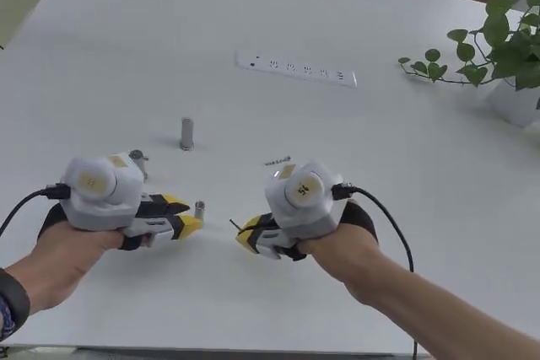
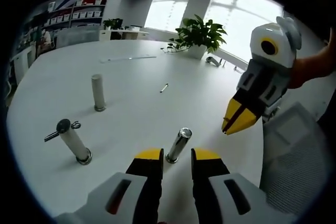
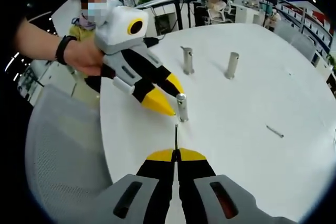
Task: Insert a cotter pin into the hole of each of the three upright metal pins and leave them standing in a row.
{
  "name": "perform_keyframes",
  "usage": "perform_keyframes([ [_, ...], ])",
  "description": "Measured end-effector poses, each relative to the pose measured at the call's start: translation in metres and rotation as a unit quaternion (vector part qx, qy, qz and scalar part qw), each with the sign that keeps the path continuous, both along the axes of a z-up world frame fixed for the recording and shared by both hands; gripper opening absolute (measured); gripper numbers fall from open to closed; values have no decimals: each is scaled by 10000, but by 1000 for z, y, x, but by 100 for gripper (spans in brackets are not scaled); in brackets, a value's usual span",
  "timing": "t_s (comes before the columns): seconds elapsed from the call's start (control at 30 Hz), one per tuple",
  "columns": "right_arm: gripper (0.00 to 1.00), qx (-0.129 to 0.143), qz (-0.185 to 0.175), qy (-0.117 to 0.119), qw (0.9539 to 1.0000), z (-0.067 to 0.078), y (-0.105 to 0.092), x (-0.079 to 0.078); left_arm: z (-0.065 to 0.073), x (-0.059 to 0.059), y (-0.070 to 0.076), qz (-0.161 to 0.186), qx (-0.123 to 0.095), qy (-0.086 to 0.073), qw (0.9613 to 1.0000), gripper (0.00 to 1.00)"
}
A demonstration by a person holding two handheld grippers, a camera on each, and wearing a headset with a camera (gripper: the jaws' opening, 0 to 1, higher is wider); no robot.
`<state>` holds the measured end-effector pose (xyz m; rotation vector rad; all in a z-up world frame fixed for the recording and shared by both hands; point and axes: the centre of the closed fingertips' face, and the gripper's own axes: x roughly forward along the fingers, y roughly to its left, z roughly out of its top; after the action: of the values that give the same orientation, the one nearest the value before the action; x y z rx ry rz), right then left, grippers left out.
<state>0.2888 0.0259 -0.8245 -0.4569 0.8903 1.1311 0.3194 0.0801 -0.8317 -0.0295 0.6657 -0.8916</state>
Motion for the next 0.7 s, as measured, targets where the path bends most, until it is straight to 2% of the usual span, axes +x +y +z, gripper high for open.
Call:
perform_keyframes([
  [0.4, 2, -91, -89, 140, 9998, -7, 7, 3, -2, 3, -5, -100, 24, -79, 9999, 17],
  [0.7, 3, -255, -272, 419, 9984, -14, 11, 4, -7, 1, -11, -229, 132, -135, 9996, 15],
])
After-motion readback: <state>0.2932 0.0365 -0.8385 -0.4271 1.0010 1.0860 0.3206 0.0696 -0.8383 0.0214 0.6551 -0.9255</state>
